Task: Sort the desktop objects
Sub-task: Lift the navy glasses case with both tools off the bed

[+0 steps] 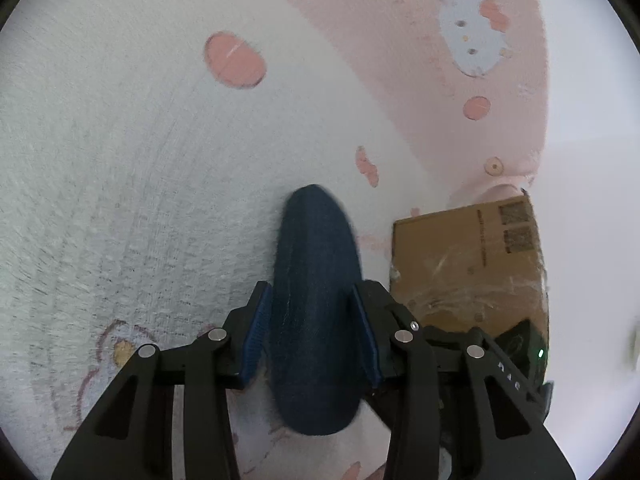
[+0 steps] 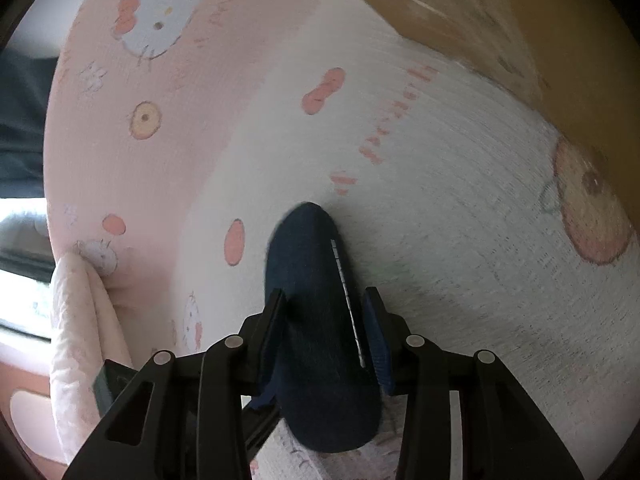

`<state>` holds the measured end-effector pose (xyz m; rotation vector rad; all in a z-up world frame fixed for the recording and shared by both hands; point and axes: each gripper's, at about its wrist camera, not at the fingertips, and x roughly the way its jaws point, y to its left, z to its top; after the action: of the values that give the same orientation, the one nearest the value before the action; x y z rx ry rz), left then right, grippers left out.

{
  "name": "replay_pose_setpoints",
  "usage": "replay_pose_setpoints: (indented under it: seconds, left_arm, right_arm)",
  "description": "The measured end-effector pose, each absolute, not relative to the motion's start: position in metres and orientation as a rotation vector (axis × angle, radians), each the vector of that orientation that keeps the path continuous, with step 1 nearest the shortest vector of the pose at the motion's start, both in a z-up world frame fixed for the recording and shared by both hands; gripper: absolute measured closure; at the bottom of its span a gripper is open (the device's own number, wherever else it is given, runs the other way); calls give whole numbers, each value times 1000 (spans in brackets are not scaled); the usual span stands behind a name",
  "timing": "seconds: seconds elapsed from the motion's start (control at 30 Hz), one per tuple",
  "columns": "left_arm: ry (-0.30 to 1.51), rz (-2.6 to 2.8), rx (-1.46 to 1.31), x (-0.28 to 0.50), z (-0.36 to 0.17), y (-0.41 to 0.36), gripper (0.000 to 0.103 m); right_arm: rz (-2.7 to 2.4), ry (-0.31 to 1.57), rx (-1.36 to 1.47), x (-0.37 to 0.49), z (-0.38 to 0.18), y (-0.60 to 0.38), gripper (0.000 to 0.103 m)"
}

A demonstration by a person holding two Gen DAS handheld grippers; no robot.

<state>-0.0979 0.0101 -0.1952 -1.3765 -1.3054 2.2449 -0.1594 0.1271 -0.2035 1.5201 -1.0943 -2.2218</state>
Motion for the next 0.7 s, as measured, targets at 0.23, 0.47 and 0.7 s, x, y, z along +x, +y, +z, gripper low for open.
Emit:
replay_pose_setpoints:
  seconds: [0.23,0.47,0.7]
  left_arm:
    - [-1390,2219,-1281,-92,-174,-7,60]
    - [-1317,2268,-1129,-86,-128,-14,60]
    - [-1262,2295,-952,-78,-72,-16,60]
  right_arm:
    - [-2240,-982,1459,-159,-170,114,67]
    - [-2270,-949,1337,-150,-127,105,67]
    - [-2338,-894,1176,-138,-72,102,67]
